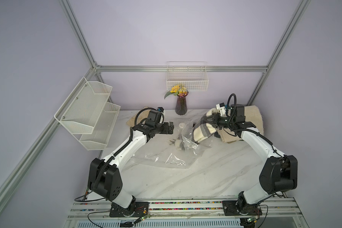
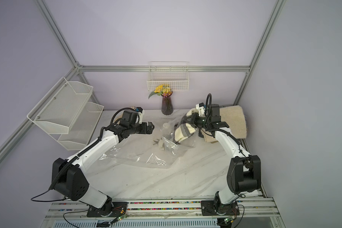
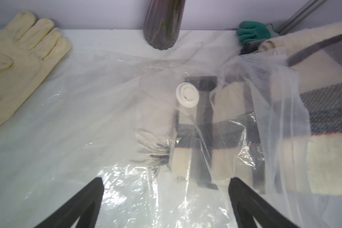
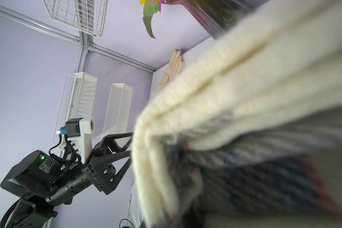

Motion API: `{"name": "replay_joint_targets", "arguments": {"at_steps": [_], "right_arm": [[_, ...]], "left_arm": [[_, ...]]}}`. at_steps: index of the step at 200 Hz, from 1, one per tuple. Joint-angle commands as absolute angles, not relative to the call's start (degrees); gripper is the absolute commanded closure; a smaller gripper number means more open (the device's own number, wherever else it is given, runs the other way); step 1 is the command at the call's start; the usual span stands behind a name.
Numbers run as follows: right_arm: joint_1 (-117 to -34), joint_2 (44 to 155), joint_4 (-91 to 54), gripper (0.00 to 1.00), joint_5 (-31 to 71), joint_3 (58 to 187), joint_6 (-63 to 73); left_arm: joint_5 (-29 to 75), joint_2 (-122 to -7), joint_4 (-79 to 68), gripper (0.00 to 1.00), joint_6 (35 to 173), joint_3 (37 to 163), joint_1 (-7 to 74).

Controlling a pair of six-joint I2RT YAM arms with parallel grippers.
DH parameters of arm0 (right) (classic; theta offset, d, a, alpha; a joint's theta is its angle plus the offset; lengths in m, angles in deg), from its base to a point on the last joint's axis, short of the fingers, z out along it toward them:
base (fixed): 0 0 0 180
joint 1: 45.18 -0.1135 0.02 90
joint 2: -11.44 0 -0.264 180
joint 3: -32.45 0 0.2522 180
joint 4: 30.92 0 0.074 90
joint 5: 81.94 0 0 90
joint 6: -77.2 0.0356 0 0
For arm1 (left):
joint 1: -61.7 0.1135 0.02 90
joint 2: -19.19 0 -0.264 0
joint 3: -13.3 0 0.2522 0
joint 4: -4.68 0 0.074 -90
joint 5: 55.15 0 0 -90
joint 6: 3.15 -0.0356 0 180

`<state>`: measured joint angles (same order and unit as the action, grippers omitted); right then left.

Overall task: Take the scarf out of the vacuum bag
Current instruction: Take out the scarf from the vacuum bag.

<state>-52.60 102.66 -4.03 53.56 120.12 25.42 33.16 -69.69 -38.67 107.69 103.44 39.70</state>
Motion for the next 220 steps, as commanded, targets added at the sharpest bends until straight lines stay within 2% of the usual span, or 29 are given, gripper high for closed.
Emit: {"name": "replay_joint_targets", "arguments": {"at_steps": [1, 83, 220], "right_arm": [[-55.1, 104.2, -9.1, 0.97, 53.2, 121.3, 26.3], [-60.4, 108.4, -11.6, 0.97, 51.9, 123.5, 27.8], [-60.8, 107.2, -8.3, 0.97, 51.2, 123.6, 25.9]], "left_arm": [[31.9, -68.2, -36.6, 0.0, 110.3, 102.1, 42.5], [26.7, -73.3, -36.2, 0.0, 115.0, 97.5, 47.7], [21.7, -82.9, -27.7, 0.0, 125.1, 89.3, 54.1]]}}
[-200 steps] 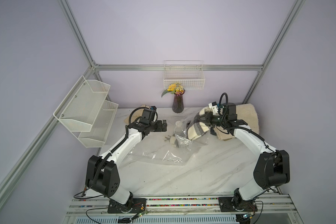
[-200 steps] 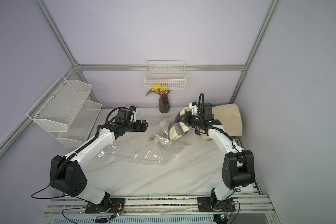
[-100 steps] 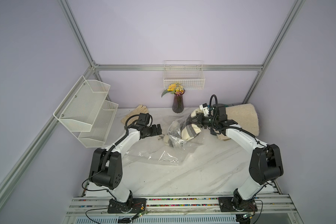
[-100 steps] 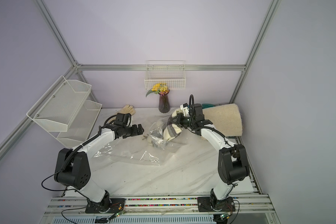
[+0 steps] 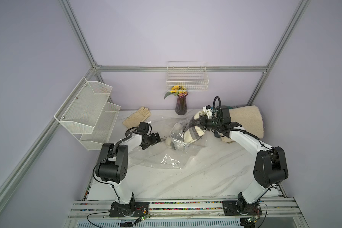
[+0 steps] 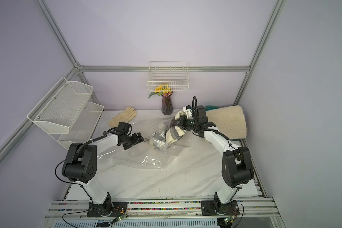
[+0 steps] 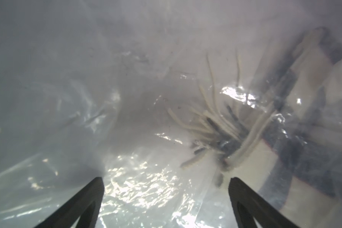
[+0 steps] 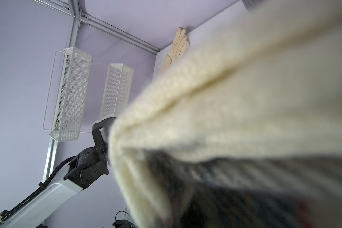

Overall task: Take the scarf out of the vacuum bag
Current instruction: Take out the scarf from the vacuum bag.

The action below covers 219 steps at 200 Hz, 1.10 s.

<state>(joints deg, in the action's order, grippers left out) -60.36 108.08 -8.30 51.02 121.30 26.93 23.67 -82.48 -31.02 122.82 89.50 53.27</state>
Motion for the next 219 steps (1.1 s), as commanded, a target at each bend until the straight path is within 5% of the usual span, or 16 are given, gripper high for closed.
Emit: {"name": "replay_joint_targets", "arguments": {"at_steps": [1, 100, 219], "right_arm": [[-60.8, 107.2, -8.3, 0.97, 51.2, 123.7, 25.9], [-60.2, 104.9, -2.0, 0.97, 50.2, 124.8, 23.5], [-48.8, 101.5, 8.9, 0.97, 54.2, 127.6, 19.2]], "left_arm": [[21.7, -83.0, -27.8, 0.0, 125.1, 89.2, 54.2], [18.0, -87.4, -25.6, 0.0, 128.9, 87.5, 56.6], [19.9, -88.2, -28.6, 0.0, 129.4, 88.0, 58.5]]}}
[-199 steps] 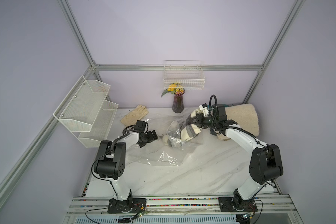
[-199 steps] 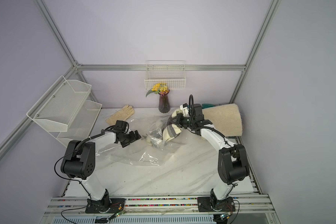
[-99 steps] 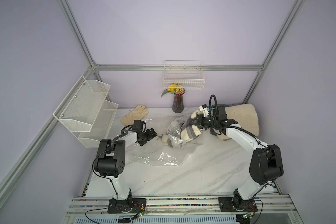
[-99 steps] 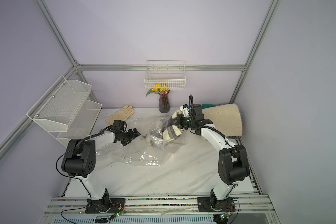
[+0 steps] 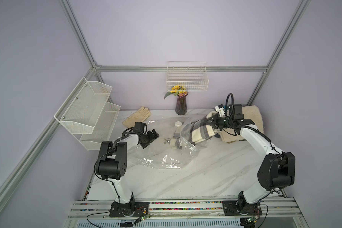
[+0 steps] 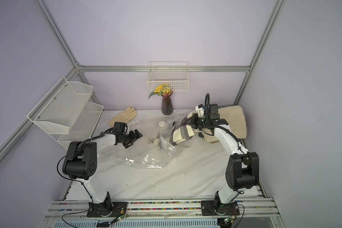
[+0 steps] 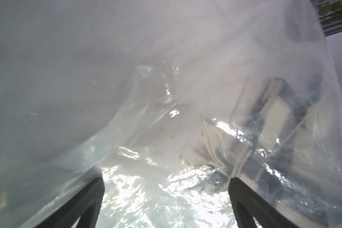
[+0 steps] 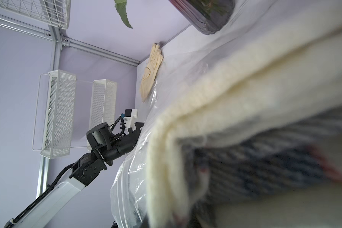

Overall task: Take the scarf out of the vacuum bag
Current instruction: Take out the scarf from the vacuum bag.

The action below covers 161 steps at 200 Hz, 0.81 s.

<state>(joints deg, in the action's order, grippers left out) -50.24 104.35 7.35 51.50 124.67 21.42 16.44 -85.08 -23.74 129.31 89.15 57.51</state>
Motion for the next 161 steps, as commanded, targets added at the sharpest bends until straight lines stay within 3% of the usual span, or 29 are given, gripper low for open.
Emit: {"name": "replay_joint_targets", "arguments": {"at_steps": [1, 114, 161], "right_arm": [[-48.8, 101.5, 8.9, 0.97, 54.2, 127.6, 19.2], [-41.3, 103.1, 17.8, 0.97, 52.1, 133.1, 14.8], [-39.0, 101.8, 17.8, 0.97, 42.9, 133.5, 15.6]], "left_arm": [[19.9, -88.2, -28.7, 0.0, 129.4, 88.0, 58.5], [21.2, -87.2, -30.6, 0.0, 128.9, 89.1, 58.7], [20.5, -87.9, -30.2, 0.0, 130.0, 88.7, 59.4]]}}
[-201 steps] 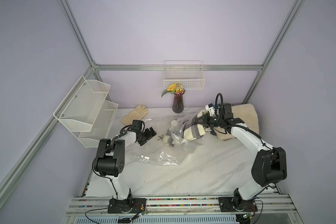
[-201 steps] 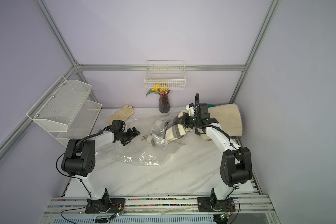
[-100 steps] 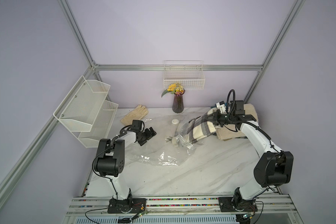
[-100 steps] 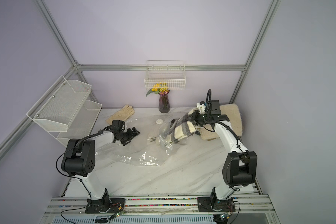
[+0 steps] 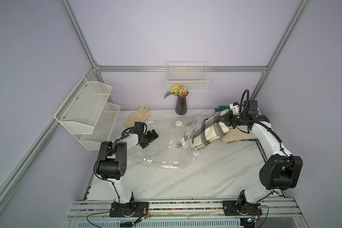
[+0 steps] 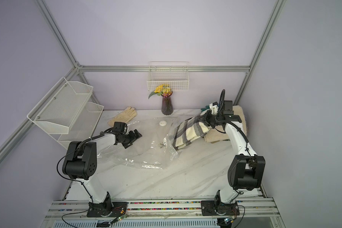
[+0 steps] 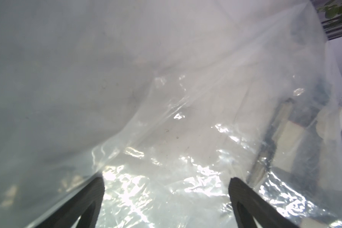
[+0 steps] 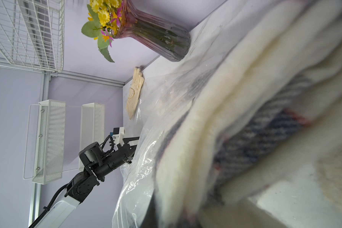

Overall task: Take the scarf out of the vacuum bag
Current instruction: Take out the scarf from the vacuum bag.

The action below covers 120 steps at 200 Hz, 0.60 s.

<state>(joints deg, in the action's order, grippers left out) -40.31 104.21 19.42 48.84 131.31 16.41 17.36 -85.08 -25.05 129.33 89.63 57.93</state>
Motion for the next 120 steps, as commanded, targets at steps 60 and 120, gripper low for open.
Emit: {"name": "replay_joint_targets", "arguments": {"at_steps": [60, 120], "right_arm": [[-38.2, 99.1, 19.6, 0.97, 22.3, 132.8, 14.4], [-38.1, 99.4, 18.6, 0.99, 13.3, 132.2, 11.7]], "left_arm": [[19.3, -87.2, -29.6, 0.0, 131.1, 88.4, 59.6], [19.2, -87.1, -29.8, 0.0, 131.1, 88.3, 59.6]]}}
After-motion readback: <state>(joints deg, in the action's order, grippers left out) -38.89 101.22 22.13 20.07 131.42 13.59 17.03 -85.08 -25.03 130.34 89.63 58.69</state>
